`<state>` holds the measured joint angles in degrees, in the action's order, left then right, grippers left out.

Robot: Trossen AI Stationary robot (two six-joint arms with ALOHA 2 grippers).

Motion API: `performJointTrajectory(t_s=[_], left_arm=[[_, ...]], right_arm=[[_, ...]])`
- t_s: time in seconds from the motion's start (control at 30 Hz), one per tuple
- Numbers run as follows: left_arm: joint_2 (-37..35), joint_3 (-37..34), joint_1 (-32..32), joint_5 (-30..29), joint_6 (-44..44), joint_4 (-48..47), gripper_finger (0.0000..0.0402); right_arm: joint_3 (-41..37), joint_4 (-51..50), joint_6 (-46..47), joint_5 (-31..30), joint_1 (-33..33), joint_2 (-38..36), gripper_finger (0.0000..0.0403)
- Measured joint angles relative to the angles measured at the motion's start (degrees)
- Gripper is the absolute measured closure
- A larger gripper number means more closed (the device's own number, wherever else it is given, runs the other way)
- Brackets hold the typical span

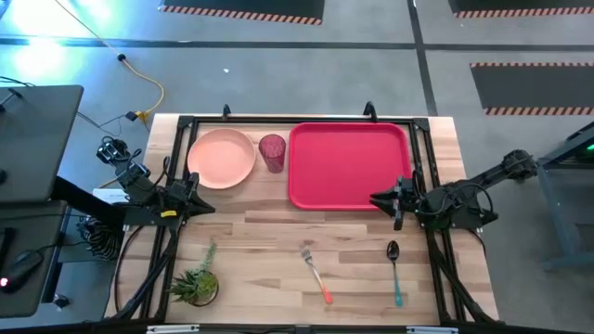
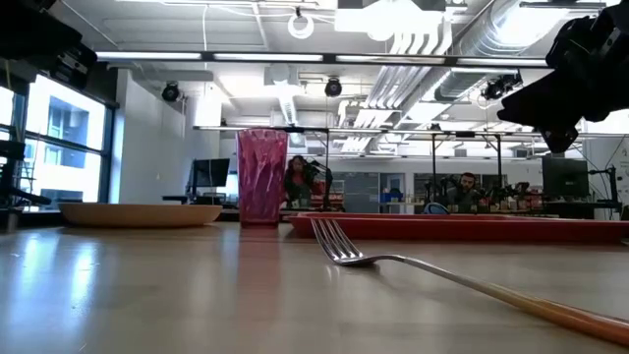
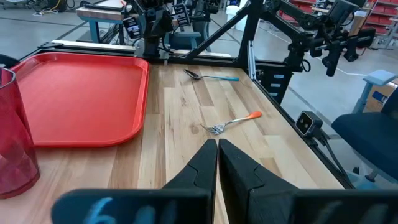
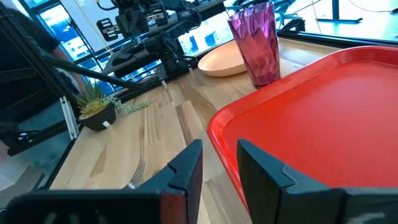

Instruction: Pick and place plate/cup/fork/spoon on tray

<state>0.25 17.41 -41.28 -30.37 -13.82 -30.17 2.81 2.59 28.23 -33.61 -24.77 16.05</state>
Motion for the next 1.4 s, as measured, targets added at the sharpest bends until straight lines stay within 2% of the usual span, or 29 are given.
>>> performJointTrajectory(t_s=[0.67, 0.8, 1.0, 1.23, 1.4], left_arm=[[0.0, 0.01, -0.02, -0.01, 0.04, 0.0, 0.0396], [0.02, 0.0, -0.02, -1.8, 4.76, 0.66, 0.0396], [0.0, 0.0, -0.01, -1.89, 6.95, 3.48, 0.0396], [0.0, 0.0, 0.0, -1.87, 6.63, 3.48, 0.0396], [0.0, 0.0, 0.0, -1.76, 1.92, 3.48, 0.0396]], right_arm=[[0.02, 0.0, -0.02, -0.02, 0.02, 0.0, 0.0311], [0.02, 0.0, 0.0, -0.01, 0.0, 0.0, 0.0311], [0.02, 0.0, -0.08, -0.01, 0.01, 0.0, 0.0311], [0.02, 0.0, 0.0, 0.0, 0.02, 0.0, 0.0311], [0.02, 0.0, 0.0, 0.0, 0.01, 0.0, 0.0311]])
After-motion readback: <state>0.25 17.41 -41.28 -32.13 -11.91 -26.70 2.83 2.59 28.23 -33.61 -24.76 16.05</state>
